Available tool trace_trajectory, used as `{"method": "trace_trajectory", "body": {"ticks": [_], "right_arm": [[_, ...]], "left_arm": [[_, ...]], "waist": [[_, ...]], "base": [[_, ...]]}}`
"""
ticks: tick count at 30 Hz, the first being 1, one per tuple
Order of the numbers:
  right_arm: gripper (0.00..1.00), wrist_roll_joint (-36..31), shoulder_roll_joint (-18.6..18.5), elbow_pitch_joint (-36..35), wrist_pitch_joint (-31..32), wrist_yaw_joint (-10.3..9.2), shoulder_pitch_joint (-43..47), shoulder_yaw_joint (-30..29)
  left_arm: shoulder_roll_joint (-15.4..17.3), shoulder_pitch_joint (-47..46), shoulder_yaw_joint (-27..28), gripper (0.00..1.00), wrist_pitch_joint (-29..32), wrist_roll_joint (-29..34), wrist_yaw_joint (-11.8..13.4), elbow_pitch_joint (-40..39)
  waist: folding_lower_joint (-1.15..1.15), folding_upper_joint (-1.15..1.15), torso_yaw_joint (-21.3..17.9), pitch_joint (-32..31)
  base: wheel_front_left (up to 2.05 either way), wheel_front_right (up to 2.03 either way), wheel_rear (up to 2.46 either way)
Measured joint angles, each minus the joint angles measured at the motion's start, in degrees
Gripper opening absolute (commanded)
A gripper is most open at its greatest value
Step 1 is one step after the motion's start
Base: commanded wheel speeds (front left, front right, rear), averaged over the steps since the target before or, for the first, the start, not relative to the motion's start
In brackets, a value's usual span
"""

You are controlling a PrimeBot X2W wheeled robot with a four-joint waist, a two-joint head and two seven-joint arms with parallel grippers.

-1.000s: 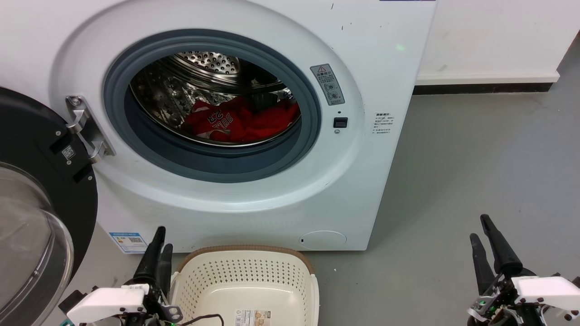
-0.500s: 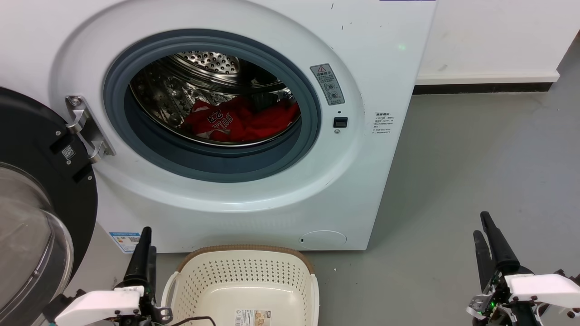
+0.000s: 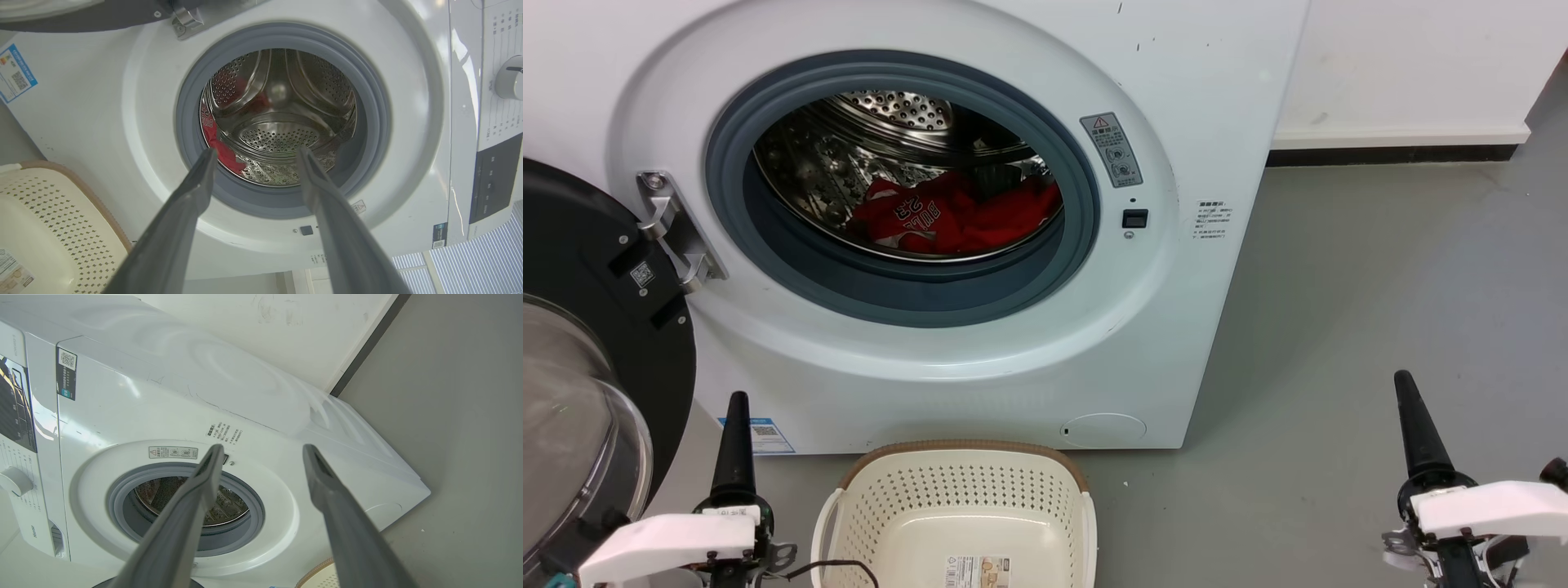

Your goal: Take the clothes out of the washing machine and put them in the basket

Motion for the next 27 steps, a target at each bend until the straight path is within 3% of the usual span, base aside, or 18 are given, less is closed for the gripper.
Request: {"method": "trace_trajectory", "body": {"ticks": [3,16,27], "right_arm": [[1.00,-5.03,0.01,-1.51,-0.57,0.00,-0.04,-0.13],[1.00,-24.83,0.02,-8.12,-3.16,0.00,-0.07,2.02],[1.00,-35.28,0.01,-10.27,-5.08,0.00,-0.05,3.86]], "left_arm": [[-0.01,0.00,0.27,1.00,-0.57,4.36,0.41,-2.02],[0.01,0.05,-3.19,1.00,-3.03,21.41,6.79,-10.92],[0.04,1.20,-6.22,1.00,-4.97,31.66,7.78,-15.85]], "waist": [[0.00,0.00,-0.07,0.12],[0.00,0.00,-0.44,0.59],[0.00,0.00,-0.83,0.81]], "base": [[0.00,0.00,0.00],[0.00,0.00,0.00],[0.00,0.00,0.00]]}}
